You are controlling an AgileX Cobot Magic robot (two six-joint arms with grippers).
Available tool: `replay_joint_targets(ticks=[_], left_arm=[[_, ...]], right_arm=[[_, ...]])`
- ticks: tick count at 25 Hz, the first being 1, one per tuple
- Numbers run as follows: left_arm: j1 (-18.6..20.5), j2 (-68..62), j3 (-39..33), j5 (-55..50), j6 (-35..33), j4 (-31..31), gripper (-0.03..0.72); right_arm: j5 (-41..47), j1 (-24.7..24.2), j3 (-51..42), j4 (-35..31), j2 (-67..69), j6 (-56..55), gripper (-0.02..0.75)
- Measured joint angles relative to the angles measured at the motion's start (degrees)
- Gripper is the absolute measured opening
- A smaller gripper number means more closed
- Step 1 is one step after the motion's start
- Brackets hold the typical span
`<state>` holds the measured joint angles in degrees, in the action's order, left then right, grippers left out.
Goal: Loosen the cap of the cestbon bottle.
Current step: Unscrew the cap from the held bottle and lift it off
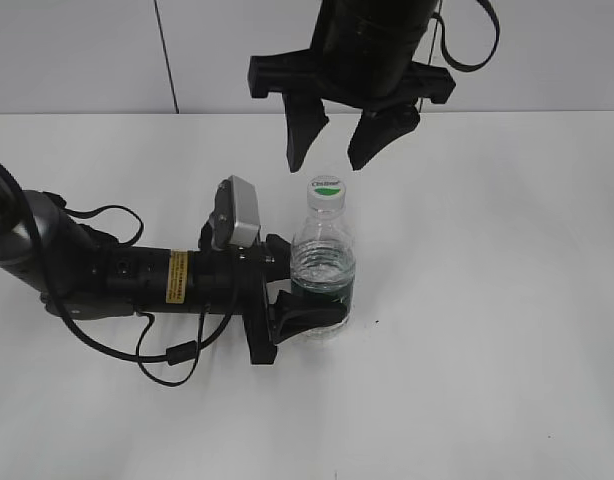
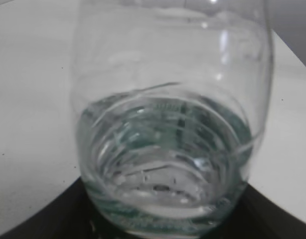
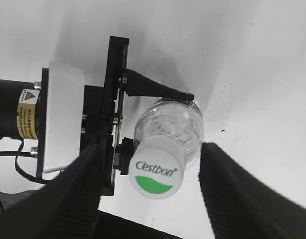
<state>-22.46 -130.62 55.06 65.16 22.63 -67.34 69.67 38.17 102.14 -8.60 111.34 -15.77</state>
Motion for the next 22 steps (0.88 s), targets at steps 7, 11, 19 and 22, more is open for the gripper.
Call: replay_joint_targets(ticks=[7,11,19,22], left_arm=[[0.0,0.0,0.0,0.0,0.0,0.02,0.413],[0.0,0.0,0.0,0.0,0.0,0.02,0.413],[0.0,0.0,0.0,0.0,0.0,0.02,0.413],[0.0,0.0,0.0,0.0,0.0,0.08,0.413]], right_arm=[[0.13,0.0,-3.26,-0.21,-0.12,-0.13,0.465],[0.13,0.0,-3.44,-0.42,-0.12,-0.13,0.465],[0.13,0.0,-3.44,-0.88,-0.12,-0.21,0.465],[0.13,0.0,-3.44,-2.0,-0.12,-0.2,0.465]])
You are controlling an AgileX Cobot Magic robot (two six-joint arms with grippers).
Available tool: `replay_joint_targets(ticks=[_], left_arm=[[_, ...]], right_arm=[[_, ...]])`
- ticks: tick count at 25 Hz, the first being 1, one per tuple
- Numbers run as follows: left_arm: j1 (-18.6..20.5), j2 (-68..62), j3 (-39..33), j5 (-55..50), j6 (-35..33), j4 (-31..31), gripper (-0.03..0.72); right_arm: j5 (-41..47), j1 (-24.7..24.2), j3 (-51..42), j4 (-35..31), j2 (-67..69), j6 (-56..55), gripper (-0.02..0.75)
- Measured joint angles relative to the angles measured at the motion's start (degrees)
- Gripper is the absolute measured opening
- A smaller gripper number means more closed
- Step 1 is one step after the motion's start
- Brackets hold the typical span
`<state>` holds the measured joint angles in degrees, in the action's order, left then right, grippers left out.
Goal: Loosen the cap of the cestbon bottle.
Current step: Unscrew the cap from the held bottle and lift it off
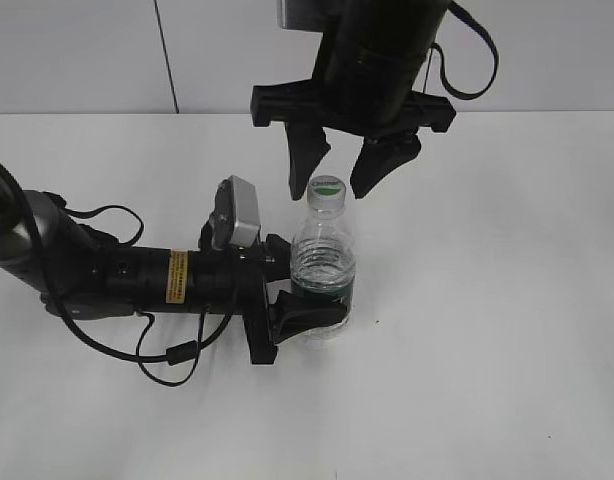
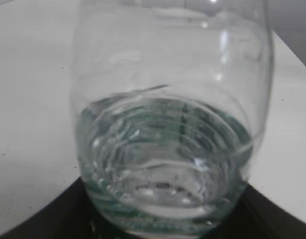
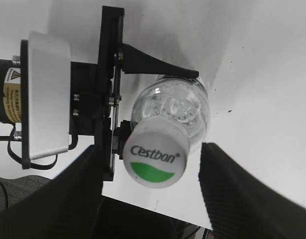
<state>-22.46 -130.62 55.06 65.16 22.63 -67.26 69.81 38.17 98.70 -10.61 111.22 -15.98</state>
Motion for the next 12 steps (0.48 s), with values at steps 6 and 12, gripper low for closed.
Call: replay_joint_targets(ticks=[6,12], left_arm=[[0.0,0.0,0.0,0.0,0.0,-0.01,0.413],[0.0,0.0,0.0,0.0,0.0,-0.01,0.413]], right_arm=[[0.0,0.0,0.0,-0.63,0.0,-0.06,0.465],[0.0,0.0,0.0,-0.88,0.0,-0.06,0.43]])
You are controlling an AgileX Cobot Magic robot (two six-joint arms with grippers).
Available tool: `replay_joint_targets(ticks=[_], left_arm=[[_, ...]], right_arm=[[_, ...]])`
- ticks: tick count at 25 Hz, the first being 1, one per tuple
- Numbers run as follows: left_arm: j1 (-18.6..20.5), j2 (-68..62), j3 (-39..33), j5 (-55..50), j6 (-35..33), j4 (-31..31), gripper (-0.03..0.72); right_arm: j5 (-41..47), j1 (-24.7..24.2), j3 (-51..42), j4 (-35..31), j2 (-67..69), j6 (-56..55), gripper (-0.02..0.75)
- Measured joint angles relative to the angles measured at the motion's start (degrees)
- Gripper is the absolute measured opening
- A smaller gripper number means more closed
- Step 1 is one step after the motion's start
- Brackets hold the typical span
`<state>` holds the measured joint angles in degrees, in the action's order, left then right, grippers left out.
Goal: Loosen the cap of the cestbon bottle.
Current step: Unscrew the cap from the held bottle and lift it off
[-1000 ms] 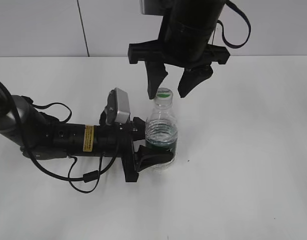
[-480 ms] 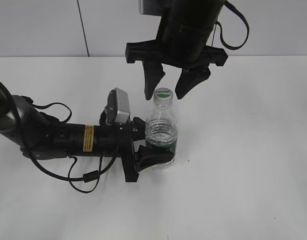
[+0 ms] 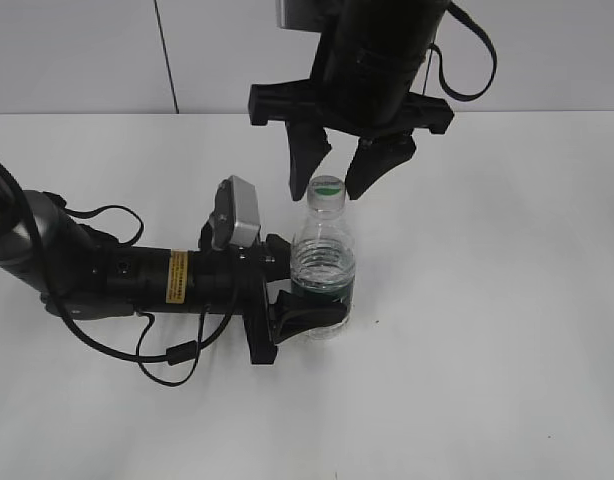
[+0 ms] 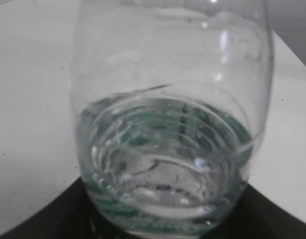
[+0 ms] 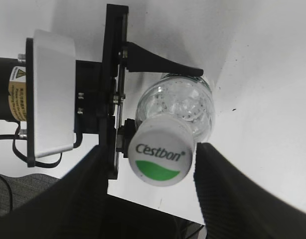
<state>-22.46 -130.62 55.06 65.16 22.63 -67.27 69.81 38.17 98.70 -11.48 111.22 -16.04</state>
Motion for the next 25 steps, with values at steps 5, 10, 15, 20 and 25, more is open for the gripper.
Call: replay_joint_targets(ticks=[5,10,15,20,25], left_arm=[[0.0,0.0,0.0,0.0,0.0,0.0,0.413],[0.0,0.0,0.0,0.0,0.0,0.0,0.413],[0.0,0.0,0.0,0.0,0.0,0.0,0.413],[0.0,0.0,0.0,0.0,0.0,0.07,0.413],[0.0,0.0,0.0,0.0,0.05,0.13,0.413]], right_arm=[[0.0,0.0,0.0,0.0,0.1,0.0,0.396],[0.0,0.0,0.0,0.05,0.16,0.0,0.384],[0.04,0.0,0.0,0.87,0.16,0.0,0.309],[0.04,0.0,0.0,1.25,0.16,0.06,0.29],[0.1,0.0,0.0,1.93,0.16,4.27,0.29]])
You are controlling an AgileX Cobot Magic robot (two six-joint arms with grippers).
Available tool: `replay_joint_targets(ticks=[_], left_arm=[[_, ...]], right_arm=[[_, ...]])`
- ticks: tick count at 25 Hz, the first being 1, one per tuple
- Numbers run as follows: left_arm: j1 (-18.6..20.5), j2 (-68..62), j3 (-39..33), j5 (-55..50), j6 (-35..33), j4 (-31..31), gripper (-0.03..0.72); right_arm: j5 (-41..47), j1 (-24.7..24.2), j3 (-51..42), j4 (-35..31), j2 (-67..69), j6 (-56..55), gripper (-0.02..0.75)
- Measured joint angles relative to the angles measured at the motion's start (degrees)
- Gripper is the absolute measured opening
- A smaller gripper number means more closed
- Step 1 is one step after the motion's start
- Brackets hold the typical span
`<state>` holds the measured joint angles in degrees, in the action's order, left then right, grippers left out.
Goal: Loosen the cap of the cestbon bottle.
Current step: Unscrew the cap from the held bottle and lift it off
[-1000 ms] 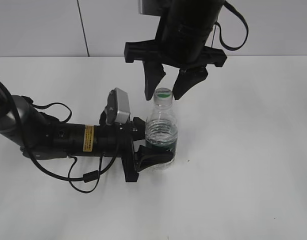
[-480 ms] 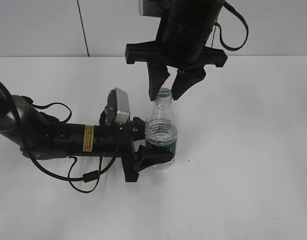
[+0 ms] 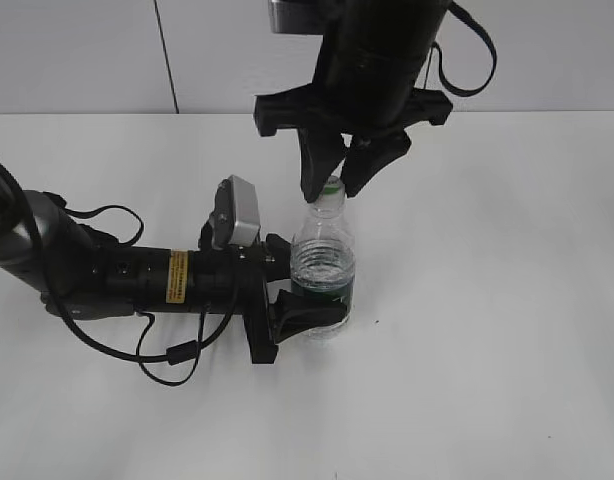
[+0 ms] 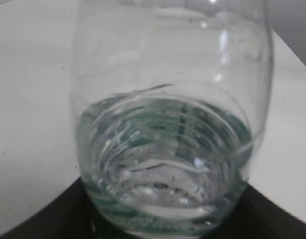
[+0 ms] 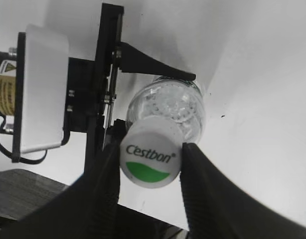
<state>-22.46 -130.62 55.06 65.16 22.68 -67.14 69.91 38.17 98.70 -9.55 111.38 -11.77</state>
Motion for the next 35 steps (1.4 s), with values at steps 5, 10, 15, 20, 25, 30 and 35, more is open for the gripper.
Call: replay_joint_targets(ticks=[5,10,15,20,25,30,35], left_arm=[[0.0,0.0,0.0,0.0,0.0,0.0,0.413],[0.0,0.0,0.0,0.0,-0.05,-0.11,0.412],[0.0,0.0,0.0,0.0,-0.1,-0.33,0.412],[0.0,0.0,0.0,0.05,-0.1,-0.39,0.412],[0.0,0.0,0.0,0.05,0.14,-0.39,0.412],[0.0,0.0,0.0,0.05,0.19,-0.34,0.412],[0.0,0.0,0.0,0.05,0.38,-0.28,0.412]], right_arm=[[0.0,0.0,0.0,0.05,0.0,19.56,0.29],[0.0,0.0,0.0,0.05,0.0,36.84,0.29],[-0.05,0.0,0.0,-0.11,-0.05,49.04,0.288],[-0.63,0.0,0.05,-0.31,-0.05,57.6,0.285],[-1.45,0.0,0.05,-0.33,-0.05,64.2,0.283],[-1.65,0.0,0.05,-0.16,-0.16,72.45,0.277],[-1.82,0.0,0.05,-0.09,-0.21,81.28,0.261]])
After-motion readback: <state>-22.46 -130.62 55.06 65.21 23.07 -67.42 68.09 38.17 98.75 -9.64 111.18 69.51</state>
